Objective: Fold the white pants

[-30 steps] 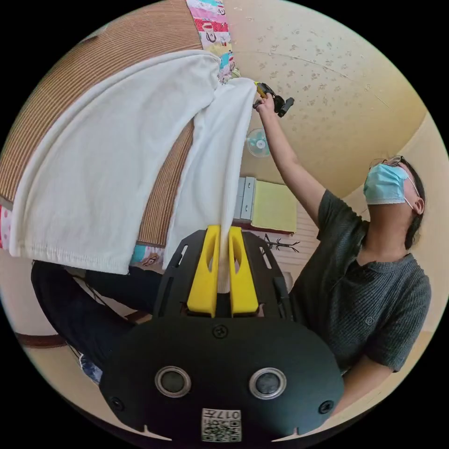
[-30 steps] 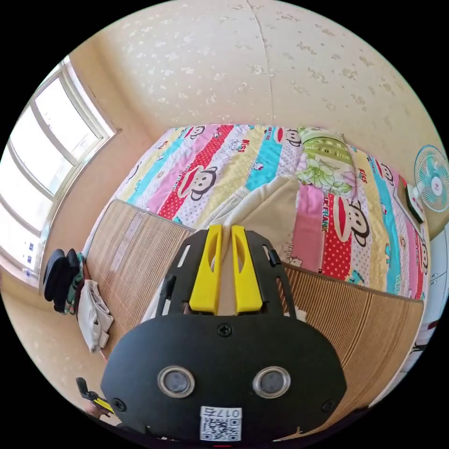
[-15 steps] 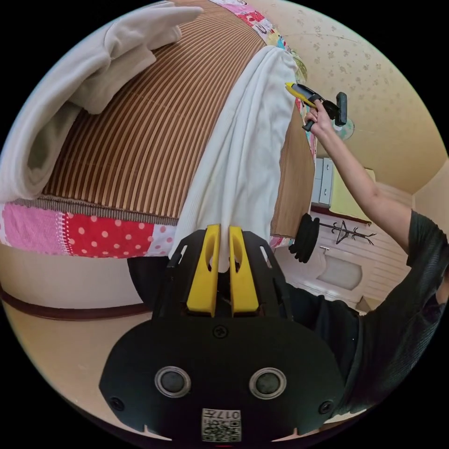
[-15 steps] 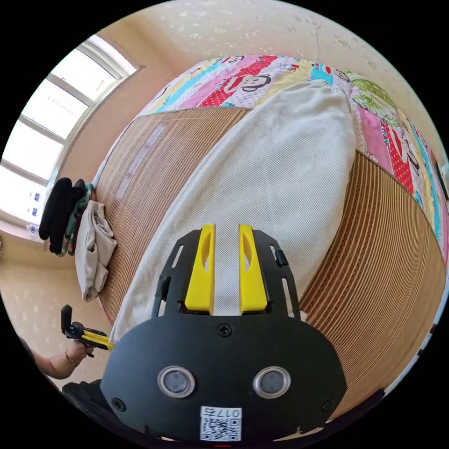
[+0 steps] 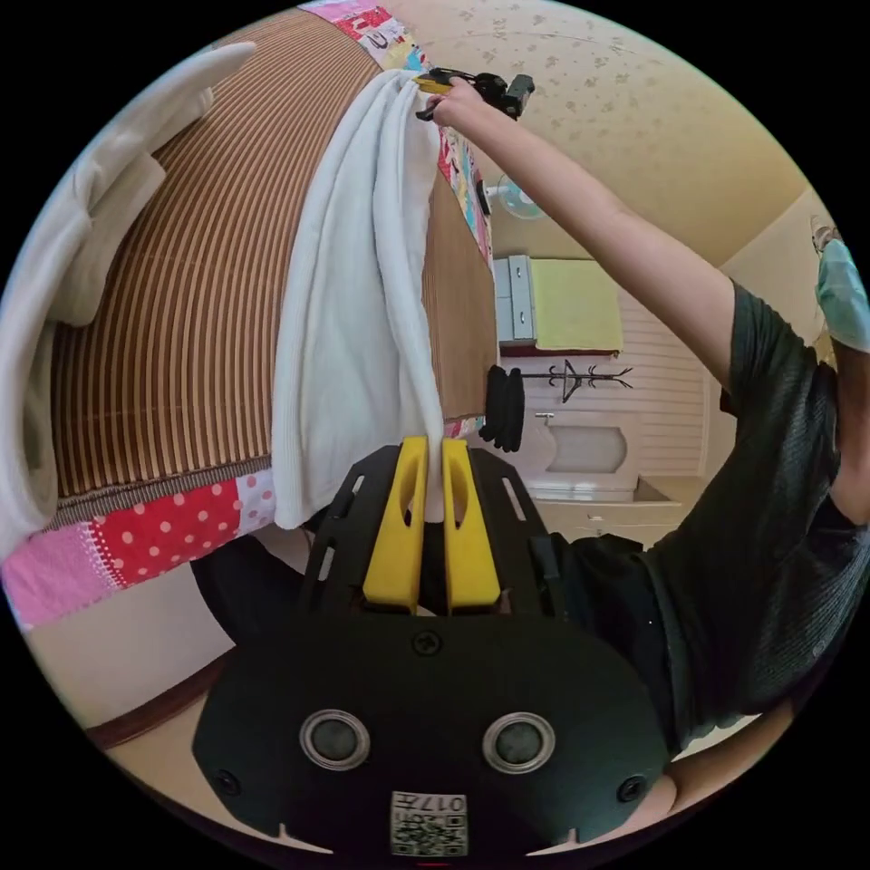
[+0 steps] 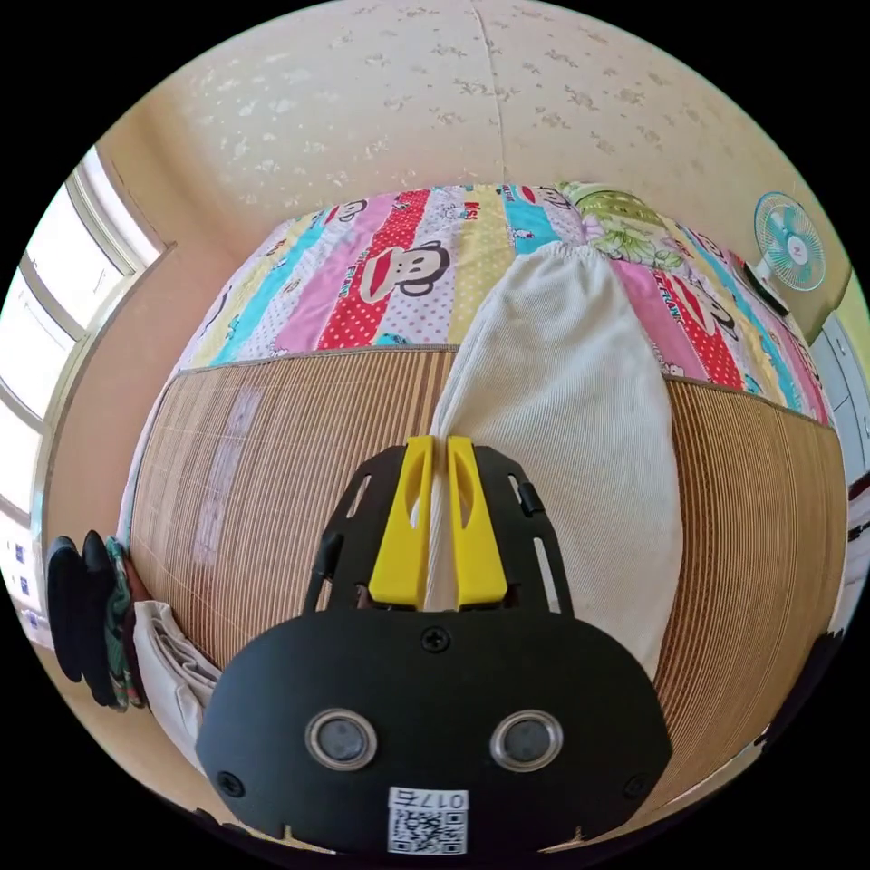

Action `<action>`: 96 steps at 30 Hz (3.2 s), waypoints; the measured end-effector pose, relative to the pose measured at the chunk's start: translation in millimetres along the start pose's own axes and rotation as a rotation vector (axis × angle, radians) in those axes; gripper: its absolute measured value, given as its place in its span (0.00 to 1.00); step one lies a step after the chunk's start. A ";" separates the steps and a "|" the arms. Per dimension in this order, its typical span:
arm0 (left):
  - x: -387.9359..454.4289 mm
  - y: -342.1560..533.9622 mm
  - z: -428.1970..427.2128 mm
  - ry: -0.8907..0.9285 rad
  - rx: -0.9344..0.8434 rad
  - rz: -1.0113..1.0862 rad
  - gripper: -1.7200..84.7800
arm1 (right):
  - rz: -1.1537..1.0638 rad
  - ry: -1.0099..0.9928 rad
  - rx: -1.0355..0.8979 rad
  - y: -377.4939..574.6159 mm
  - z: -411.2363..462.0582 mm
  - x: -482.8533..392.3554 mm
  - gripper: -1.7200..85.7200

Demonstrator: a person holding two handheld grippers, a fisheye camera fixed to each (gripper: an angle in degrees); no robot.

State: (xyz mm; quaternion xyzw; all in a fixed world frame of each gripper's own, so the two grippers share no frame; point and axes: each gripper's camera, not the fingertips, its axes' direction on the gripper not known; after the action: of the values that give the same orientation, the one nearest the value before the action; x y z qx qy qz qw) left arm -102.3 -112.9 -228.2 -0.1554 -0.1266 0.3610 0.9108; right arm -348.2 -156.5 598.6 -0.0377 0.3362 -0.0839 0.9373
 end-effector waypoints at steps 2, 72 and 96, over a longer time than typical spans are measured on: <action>-10.1 3.0 -4.0 -0.092 -0.019 -0.048 0.05 | -0.085 -0.088 -0.221 -11.3 38.3 -10.4 0.08; -56.6 -167.4 -60.4 0.476 0.151 -0.035 0.07 | 0.795 -1.541 0.171 538.8 -79.3 374.4 0.05; -97.6 -172.7 -28.7 -0.200 -0.194 -0.062 0.17 | 0.331 -0.706 -0.350 537.9 -51.9 363.2 0.21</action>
State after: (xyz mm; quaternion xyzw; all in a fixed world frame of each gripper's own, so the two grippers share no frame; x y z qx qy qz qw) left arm -54.7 -305.8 -201.6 -0.2021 -0.2559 0.3326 0.8849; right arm -34.2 305.2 263.6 -0.1681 0.0052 0.1443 0.9751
